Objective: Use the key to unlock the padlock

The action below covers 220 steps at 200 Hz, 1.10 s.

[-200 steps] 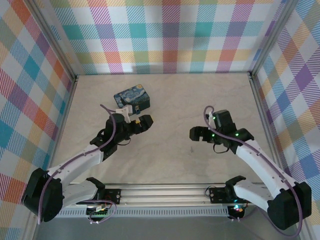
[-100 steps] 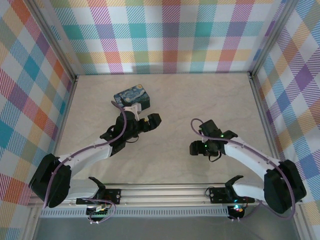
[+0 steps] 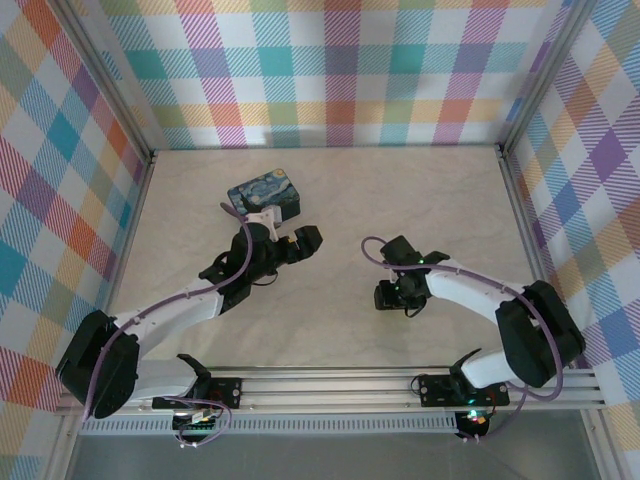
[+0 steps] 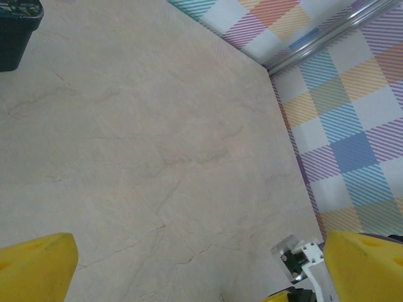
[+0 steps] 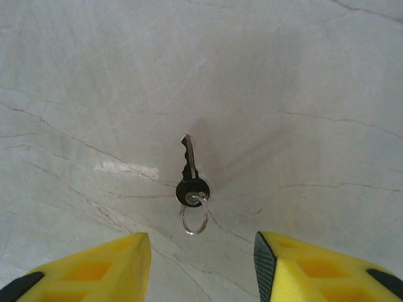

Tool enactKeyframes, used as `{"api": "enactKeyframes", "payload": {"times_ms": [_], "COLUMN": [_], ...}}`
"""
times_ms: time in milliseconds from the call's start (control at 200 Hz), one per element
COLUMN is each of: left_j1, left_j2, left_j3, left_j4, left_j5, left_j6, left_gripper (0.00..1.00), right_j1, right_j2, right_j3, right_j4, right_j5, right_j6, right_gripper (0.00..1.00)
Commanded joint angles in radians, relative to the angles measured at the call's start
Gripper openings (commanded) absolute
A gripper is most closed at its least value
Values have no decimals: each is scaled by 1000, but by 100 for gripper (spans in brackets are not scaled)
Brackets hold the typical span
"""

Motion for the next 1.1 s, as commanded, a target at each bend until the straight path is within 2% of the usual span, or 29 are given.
{"api": "enactKeyframes", "payload": {"times_ms": [0,595,910,1095], "left_j1": [-13,-12,-13,-13], "left_j2": [-37,-113,-121,-121], "left_j3": [-6,-16,-13,-11], "left_j4": [-20,-90,-103,-112], "left_j5": [-18,-49,-52,-55], "left_j6": [19,49,52,53], "left_gripper": [100,100,100,100], "right_j1": [9,36,43,45], "right_j2": [14,128,121,115], "right_j3": [34,76,48,29], "right_j4": [20,16,20,30], "right_j5": [15,31,32,34], "right_j6": [14,50,73,79], "right_gripper": [46,25,19,10]}}
